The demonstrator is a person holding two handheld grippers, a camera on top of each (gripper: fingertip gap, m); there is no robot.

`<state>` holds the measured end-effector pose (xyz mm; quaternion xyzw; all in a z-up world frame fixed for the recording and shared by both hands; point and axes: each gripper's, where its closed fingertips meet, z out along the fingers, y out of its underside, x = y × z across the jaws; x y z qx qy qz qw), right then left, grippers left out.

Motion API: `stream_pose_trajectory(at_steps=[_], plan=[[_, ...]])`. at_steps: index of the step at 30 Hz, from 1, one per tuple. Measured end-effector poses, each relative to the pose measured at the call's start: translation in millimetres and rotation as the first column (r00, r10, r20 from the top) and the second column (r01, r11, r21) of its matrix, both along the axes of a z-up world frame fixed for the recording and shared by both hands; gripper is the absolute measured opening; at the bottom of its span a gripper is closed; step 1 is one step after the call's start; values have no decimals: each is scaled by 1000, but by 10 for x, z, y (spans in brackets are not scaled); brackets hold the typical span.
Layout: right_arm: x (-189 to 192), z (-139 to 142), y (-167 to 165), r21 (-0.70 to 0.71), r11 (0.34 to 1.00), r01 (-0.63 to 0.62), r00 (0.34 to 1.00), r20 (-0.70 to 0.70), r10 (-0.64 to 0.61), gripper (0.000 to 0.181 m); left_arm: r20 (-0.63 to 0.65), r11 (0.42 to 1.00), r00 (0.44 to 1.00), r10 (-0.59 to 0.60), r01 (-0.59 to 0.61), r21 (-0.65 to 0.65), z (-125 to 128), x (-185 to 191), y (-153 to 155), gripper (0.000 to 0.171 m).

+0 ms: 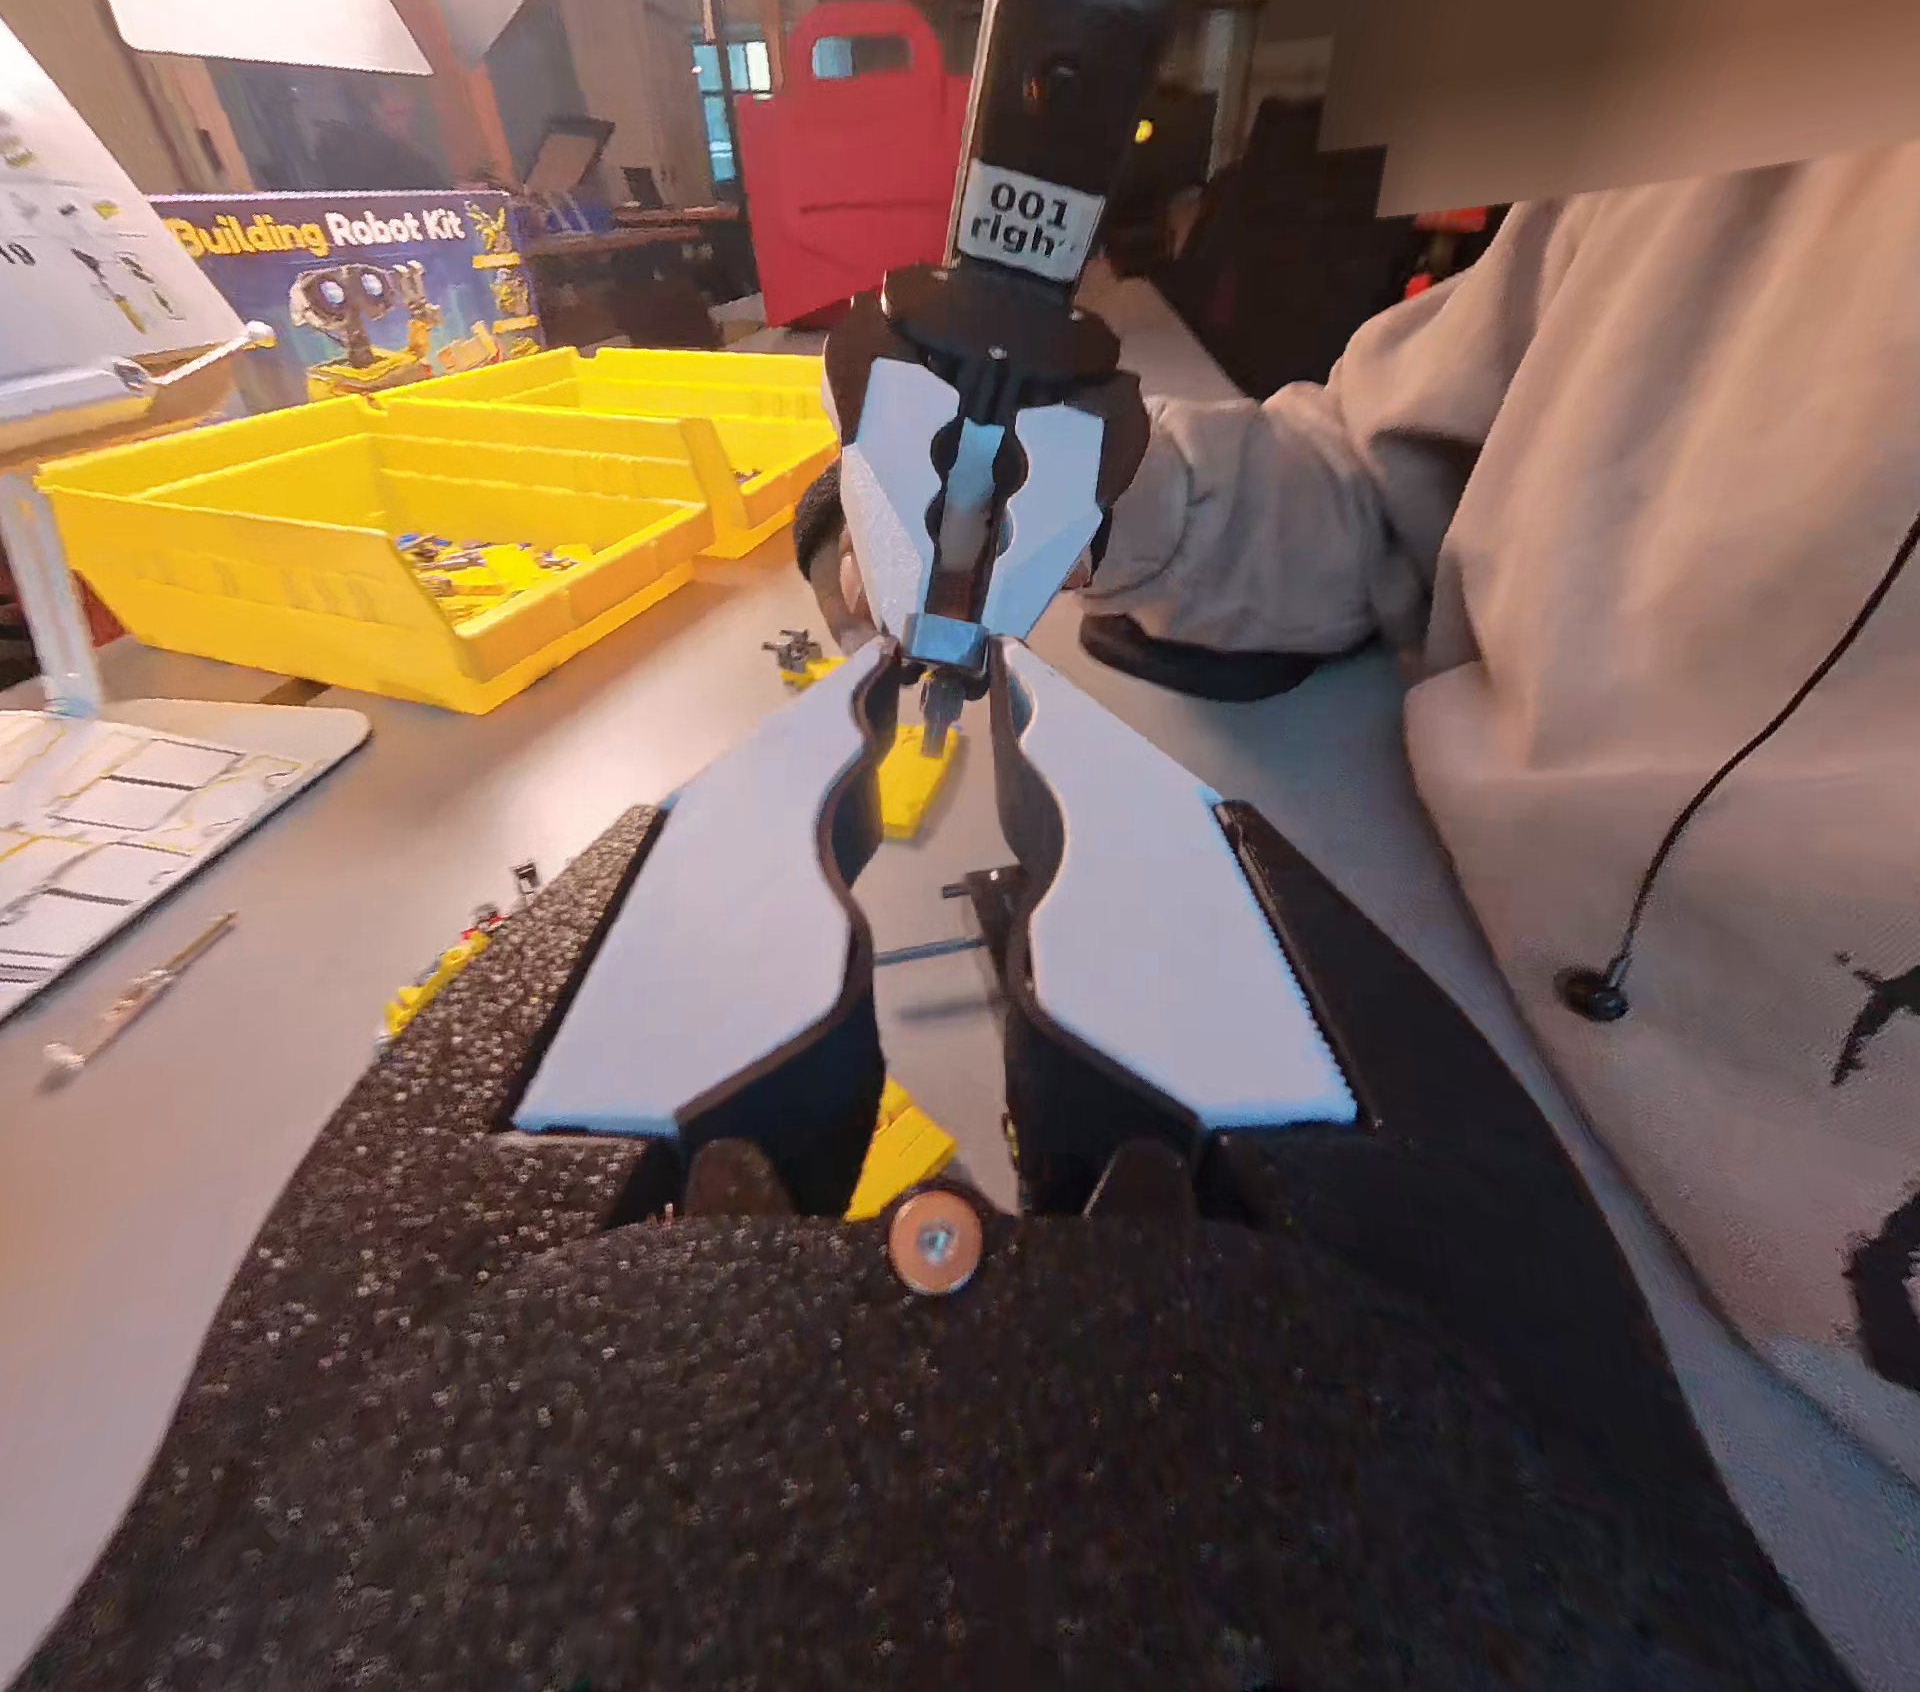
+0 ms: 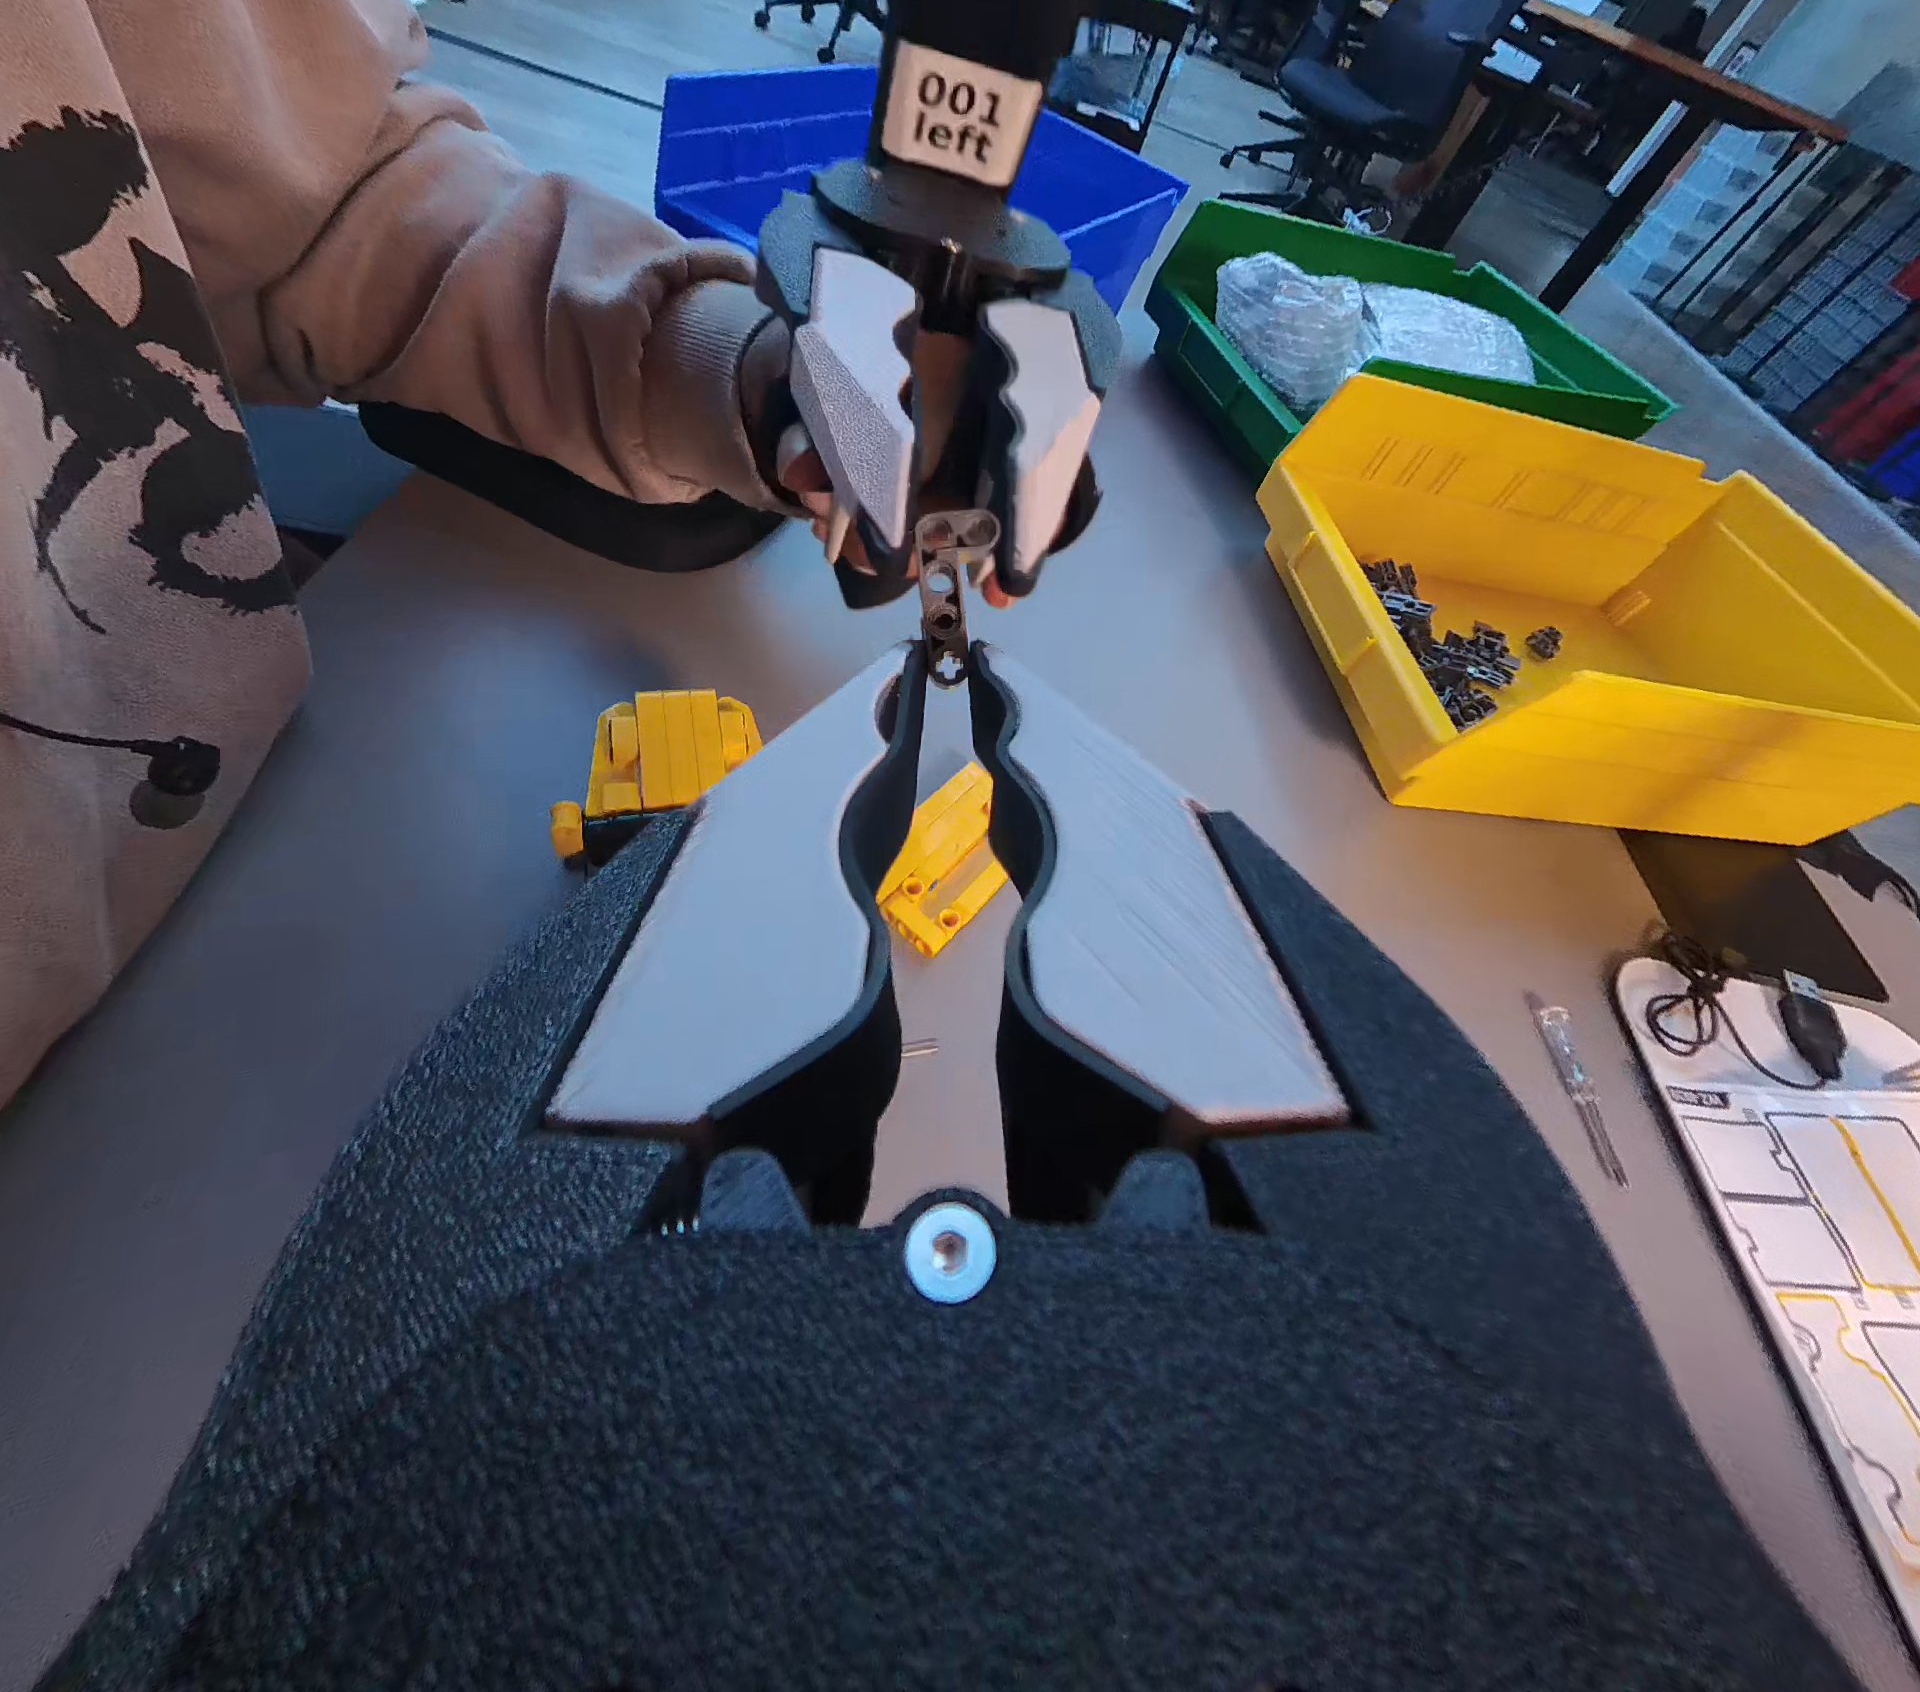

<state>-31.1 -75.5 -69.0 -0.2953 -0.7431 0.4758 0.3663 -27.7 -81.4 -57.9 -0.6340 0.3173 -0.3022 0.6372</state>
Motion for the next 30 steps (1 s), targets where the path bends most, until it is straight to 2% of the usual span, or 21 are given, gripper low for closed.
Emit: stream_pose_trajectory(at_steps=[3, 6, 9, 14, 17, 20, 24, 26, 30], plan=[[-6, -61, 19, 24, 1000, 10, 999, 36, -11, 7, -150, 997, 987, 64, -56, 52, -77, -17, 16, 15], [-8, -66, 26, 21, 1000, 12, 999, 41, -13, 7, -209, 995, 974, 94, -82, 65, -91, -34, 26, 15], [-11, -19, 42, -59, 998, 10, 999, 45, -7, 7, -122, 998, 990, 68, -68, -1, -73, -56, 42, 15], [10, 210, 69, -321, 947, -24, 999, 24, 33, 7, 71, 994, 997, 2, 6, -114, -64, -13, 66, 15], [28, 335, 105, -426, 904, -41, 999, -22, 35, 6, 249, 989, 968, -27, 63, -137, 63, -15, 72, 14], [50, 351, 116, -471, 880, -62, 998, -27, 56, 18, 385, 983, 922, -35, 102, -154, 136, -79, 91, 14], [-3, 358, 58, -464, 884, -49, 999, -39, 35, 17, 393, 982, 918, -46, 114, -152, 128, -50, 94, 14], [-33, 343, 78, -472, 881, -26, 1000, -18, 19, 8, 383, 984, 923, -40, 104, -146, 121, -35, 98, 14], [-32, 317, 90, -472, 881, -13, 1000, 2, 16, 8, 358, 987, 933, -30, 83, -134, 103, -29, 106, 14]])
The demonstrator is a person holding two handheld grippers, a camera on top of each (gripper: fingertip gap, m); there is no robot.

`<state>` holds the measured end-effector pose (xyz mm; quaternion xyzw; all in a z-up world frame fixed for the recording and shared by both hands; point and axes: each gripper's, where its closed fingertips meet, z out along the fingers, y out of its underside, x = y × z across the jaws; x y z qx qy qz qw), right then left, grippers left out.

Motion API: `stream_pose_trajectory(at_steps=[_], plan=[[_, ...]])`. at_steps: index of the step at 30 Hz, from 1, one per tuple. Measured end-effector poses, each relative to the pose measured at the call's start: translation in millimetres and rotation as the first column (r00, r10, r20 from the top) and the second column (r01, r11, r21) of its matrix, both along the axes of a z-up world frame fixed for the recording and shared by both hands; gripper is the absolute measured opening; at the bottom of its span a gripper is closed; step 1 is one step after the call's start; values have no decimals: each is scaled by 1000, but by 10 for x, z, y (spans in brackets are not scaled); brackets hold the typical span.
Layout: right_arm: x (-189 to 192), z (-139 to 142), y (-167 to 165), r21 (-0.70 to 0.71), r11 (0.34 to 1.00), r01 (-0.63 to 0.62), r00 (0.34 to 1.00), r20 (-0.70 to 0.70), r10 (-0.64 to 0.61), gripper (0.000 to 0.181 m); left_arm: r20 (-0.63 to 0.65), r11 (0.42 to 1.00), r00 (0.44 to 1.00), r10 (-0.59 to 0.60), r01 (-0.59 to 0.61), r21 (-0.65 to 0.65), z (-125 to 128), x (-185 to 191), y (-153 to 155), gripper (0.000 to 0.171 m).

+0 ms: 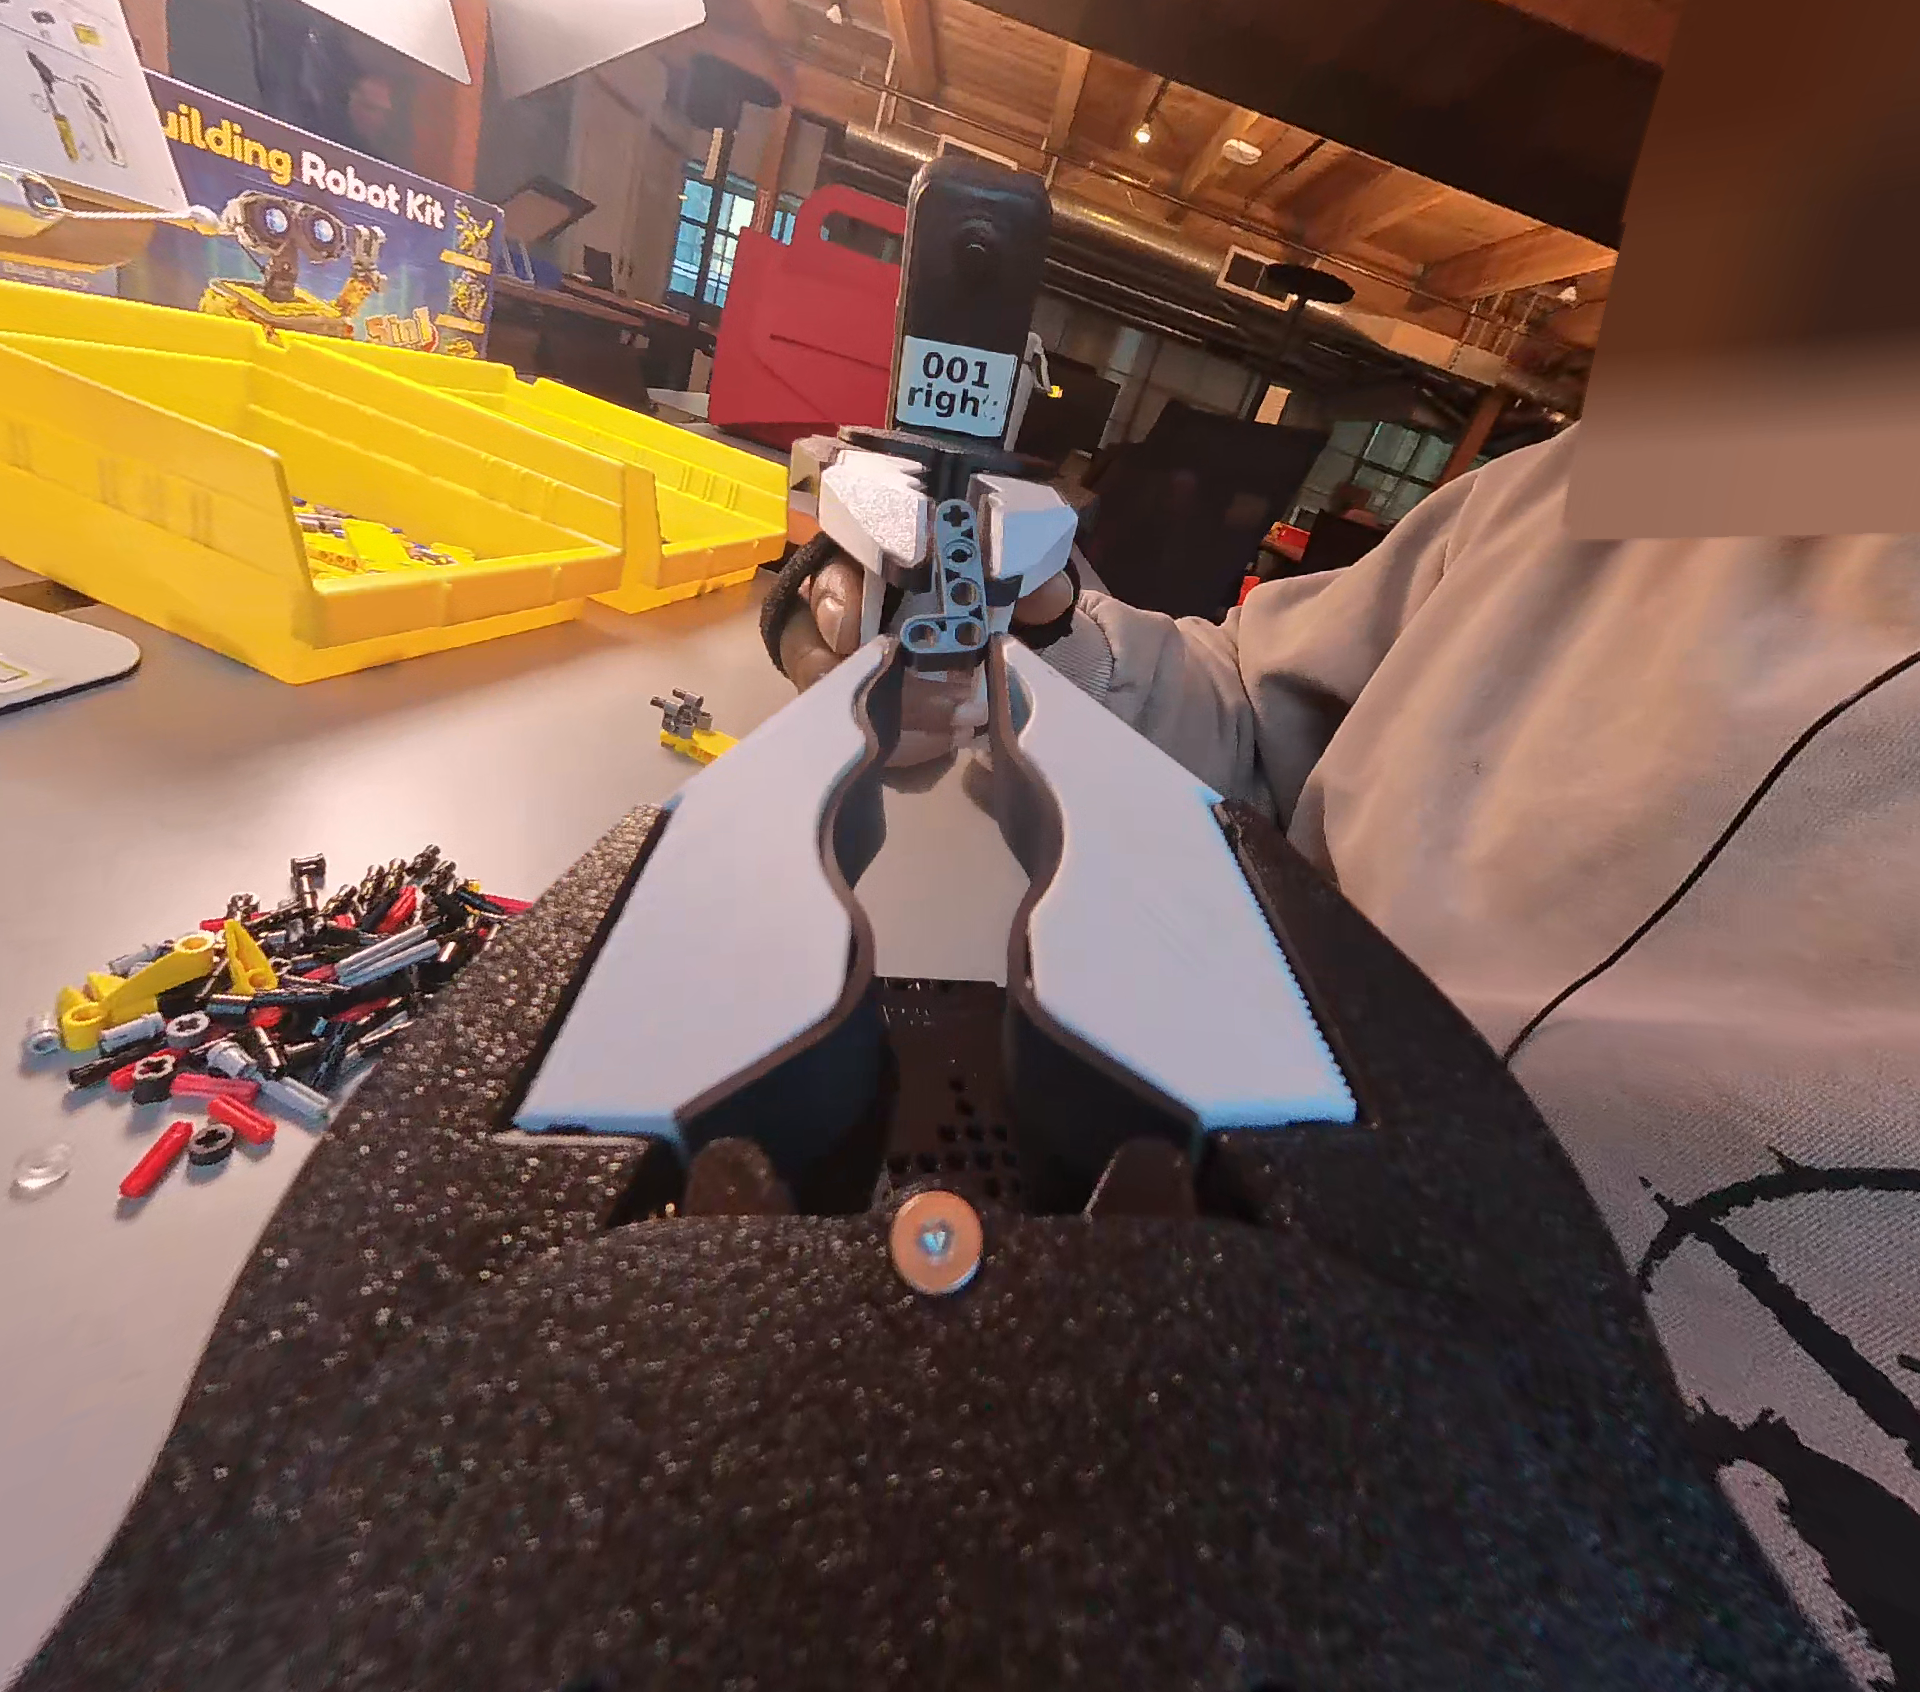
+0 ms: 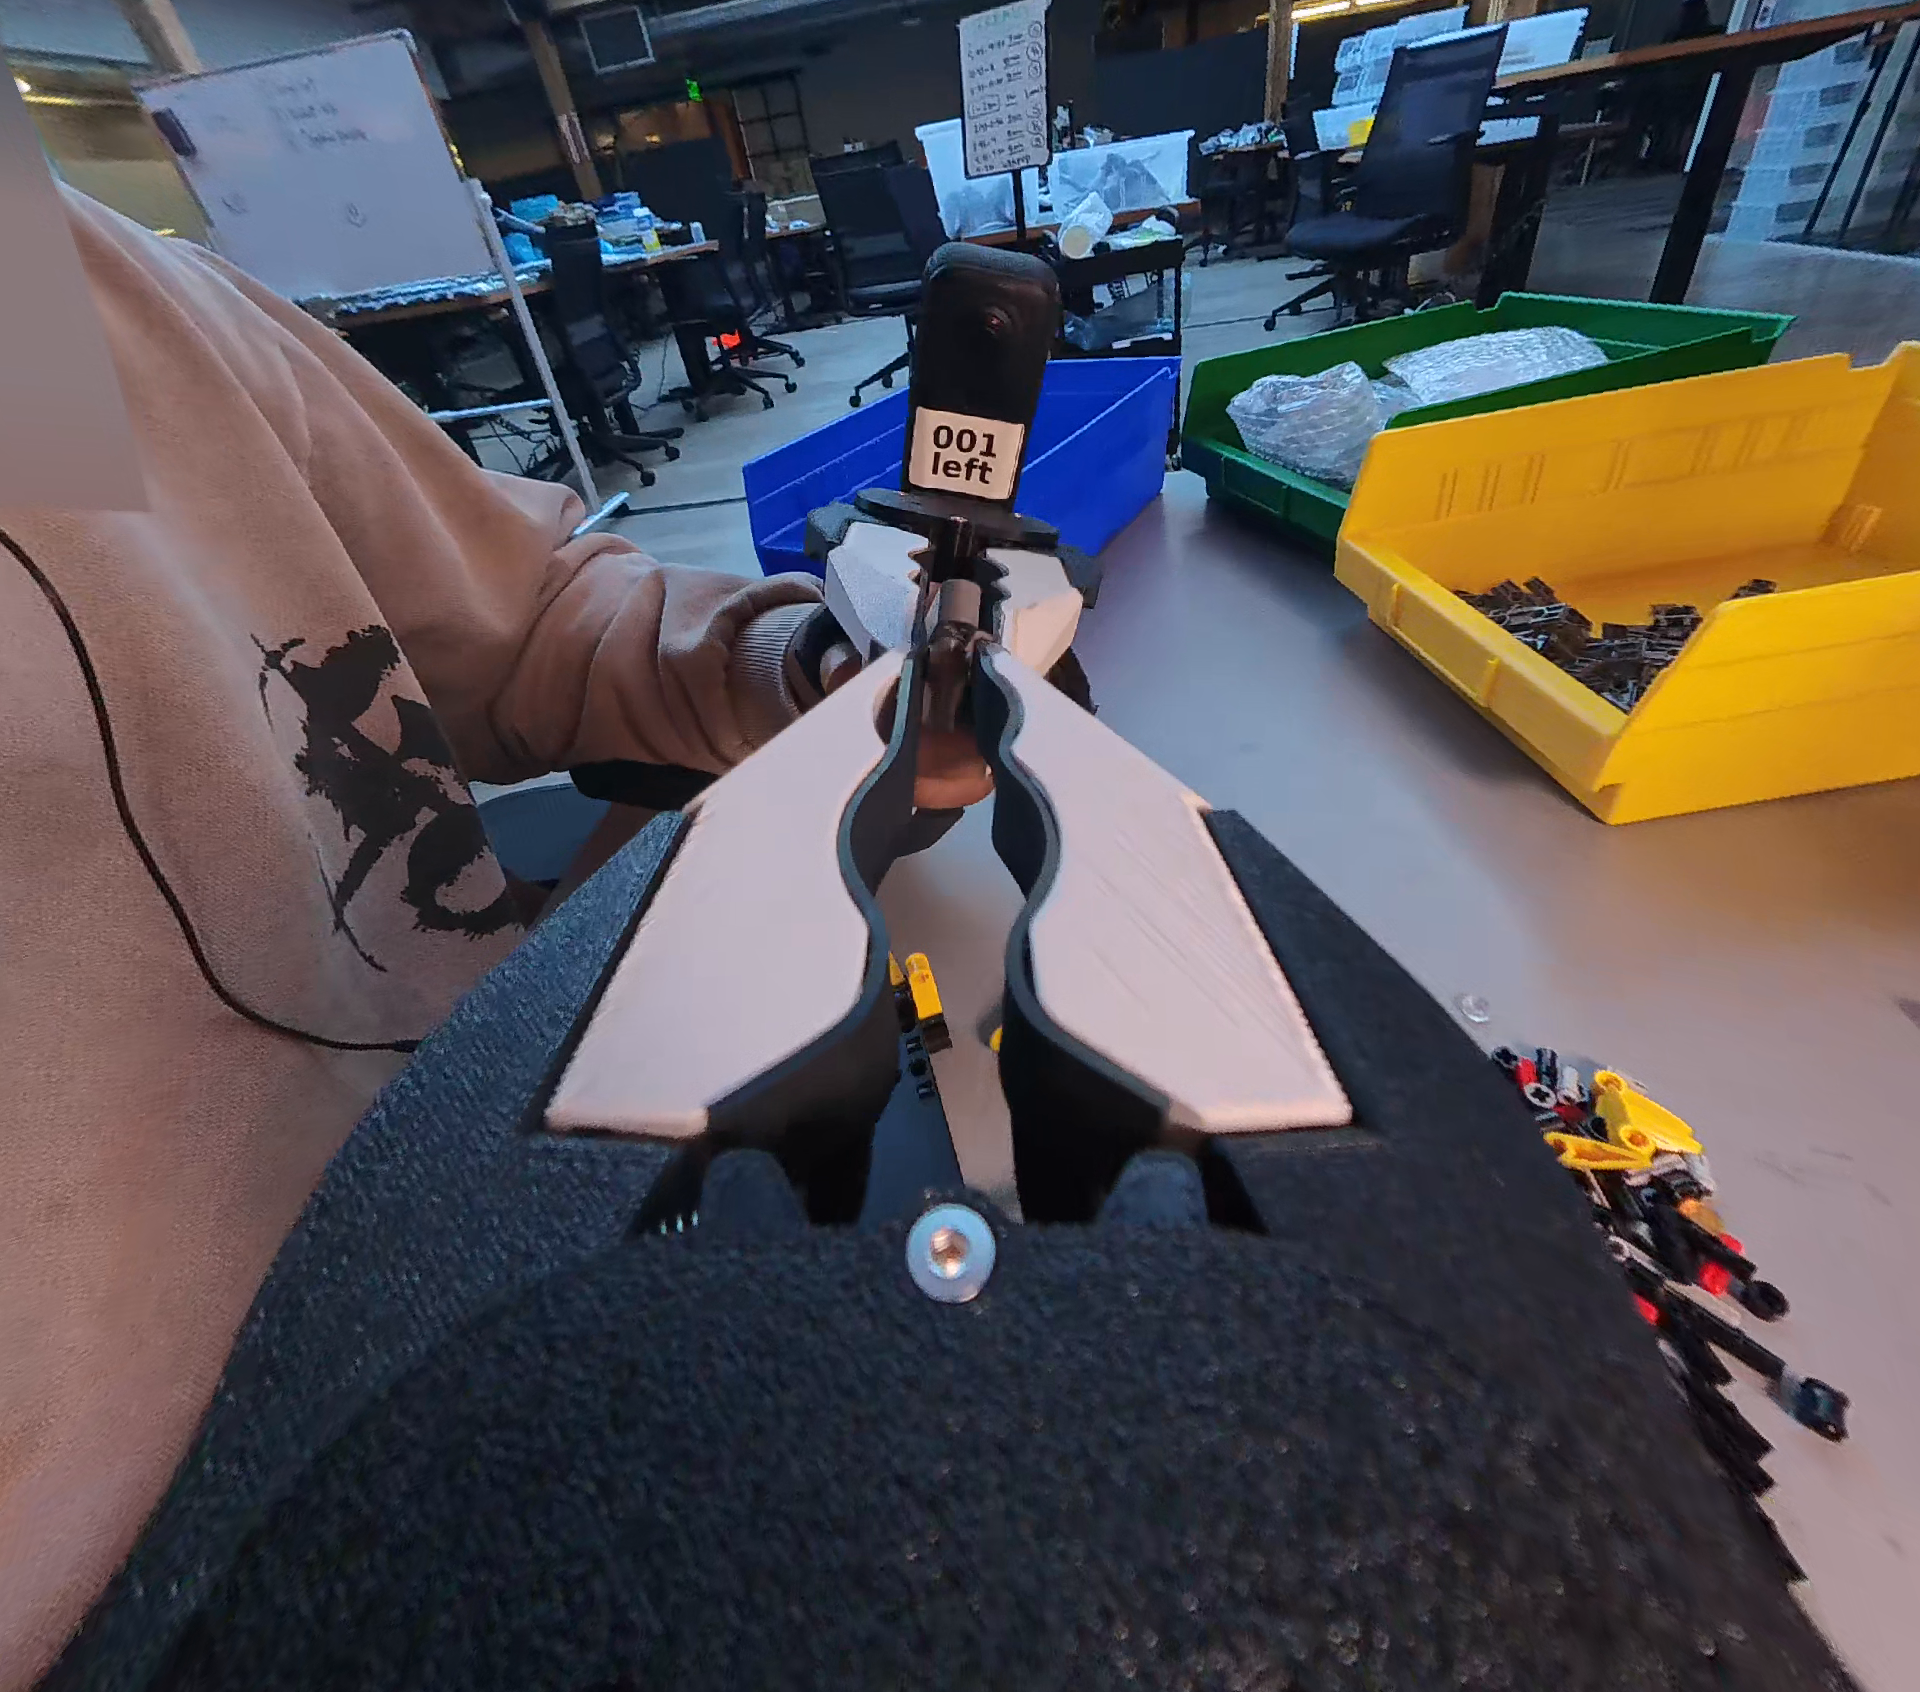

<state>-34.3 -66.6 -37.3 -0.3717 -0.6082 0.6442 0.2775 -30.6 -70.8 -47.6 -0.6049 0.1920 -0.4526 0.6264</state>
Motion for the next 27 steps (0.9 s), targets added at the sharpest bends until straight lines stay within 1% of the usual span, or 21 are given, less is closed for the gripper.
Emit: stream_pose_trajectory(at_steps=[4, 8, 10, 11, 12, 13, 15, 17, 19, 20, 22, 23, 25, 27], plan=[[12, 5, -13, -23, 1000, -17, 1000, 5, 17, 9, -8, 1000, 1000, 2, -2, 14, 7, 12, -6, 14], [25, -6, -19, 9, 1000, -22, 1000, 16, 22, 7, -26, 1000, 1000, 4, -3, 11, -8, 18, 0, 15], [28, -44, 6, 48, 999, -13, 999, 37, 11, 7, -114, 999, 993, 39, -39, 9, -77, -3, 30, 17], [28, -74, 29, 82, 997, -3, 999, 51, -1, 6, -174, 997, 982, 74, -70, 26, -103, -31, 44, 22], [24, -128, 61, 137, 990, 15, 997, 69, -24, 7, -229, 994, 968, 105, -97, 48, -115, -55, 49, 24], [15, -201, 90, 207, 978, 32, 995, 88, -51, 7, -274, 992, 954, 121, -106, 69, -121, -62, 39, 22], [9, -336, 79, 317, 948, 31, 990, 120, -72, 7, -339, 991, 932, 128, -105, 87, -153, -38, 23, 18], [-6, -419, 8, 366, 930, 13, 988, 138, -69, 7, -396, 992, 911, 115, -86, 88, -221, 16, 8, 16], [-12, -448, -72, 385, 923, -5, 988, 141, -54, 6, -451, 995, 888, 86, -58, 75, -310, 66, -18, 14], [-10, -466, -81, 402, 916, -8, 988, 145, -55, 6, -459, 995, 884, 87, -57, 78, -313, 66, -26, 13], [10, -432, -113, 406, 914, -19, 990, 133, -38, 6, -442, 996, 895, 68, -37, 79, -267, 82, -58, 11], [23, -405, -132, 405, 914, -26, 992, 122, -25, 7, -426, 997, 903, 57, -26, 78, -235, 85, -73, 6], [35, -339, -166, 397, 918, -28, 996, 87, -8, 6, -396, 997, 917, 42, -9, 83, -174, 94, -103, 6], [34, -294, -186, 383, 923, -23, 998, 63, -1, 6, -394, 995, 917, 53, -16, 97, -134, 84, -114, 6]])
